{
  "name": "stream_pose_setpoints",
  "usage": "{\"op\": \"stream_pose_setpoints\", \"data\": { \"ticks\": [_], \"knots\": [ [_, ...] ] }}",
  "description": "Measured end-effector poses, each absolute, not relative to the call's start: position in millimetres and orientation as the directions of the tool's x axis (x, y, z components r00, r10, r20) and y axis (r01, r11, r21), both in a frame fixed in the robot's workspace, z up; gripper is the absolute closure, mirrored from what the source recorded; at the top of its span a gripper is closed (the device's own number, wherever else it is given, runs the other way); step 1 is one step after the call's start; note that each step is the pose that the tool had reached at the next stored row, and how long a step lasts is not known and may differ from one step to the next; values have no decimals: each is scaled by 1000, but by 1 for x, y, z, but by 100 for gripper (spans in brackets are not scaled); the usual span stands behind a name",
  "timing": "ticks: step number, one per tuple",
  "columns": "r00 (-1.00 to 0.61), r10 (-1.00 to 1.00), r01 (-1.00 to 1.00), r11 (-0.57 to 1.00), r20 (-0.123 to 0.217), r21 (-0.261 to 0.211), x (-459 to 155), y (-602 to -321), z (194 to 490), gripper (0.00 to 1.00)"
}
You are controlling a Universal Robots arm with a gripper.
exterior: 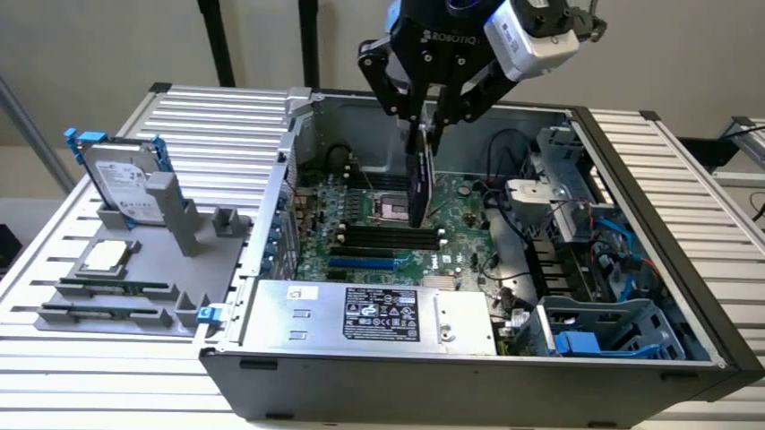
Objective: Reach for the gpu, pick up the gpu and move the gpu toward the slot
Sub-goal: 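Pick up the gpu and move the gpu toward the slot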
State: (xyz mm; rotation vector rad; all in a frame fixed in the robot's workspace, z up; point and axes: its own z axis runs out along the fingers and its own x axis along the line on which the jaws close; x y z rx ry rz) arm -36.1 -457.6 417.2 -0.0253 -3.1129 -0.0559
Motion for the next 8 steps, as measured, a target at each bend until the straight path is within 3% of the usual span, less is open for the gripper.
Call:
{"op": "stream_pose_setpoints", "data": {
  "ticks": [8],
  "knots": [
    [-1000,10,11,999,30,36,-27,-458,416,74]
  ]
}}
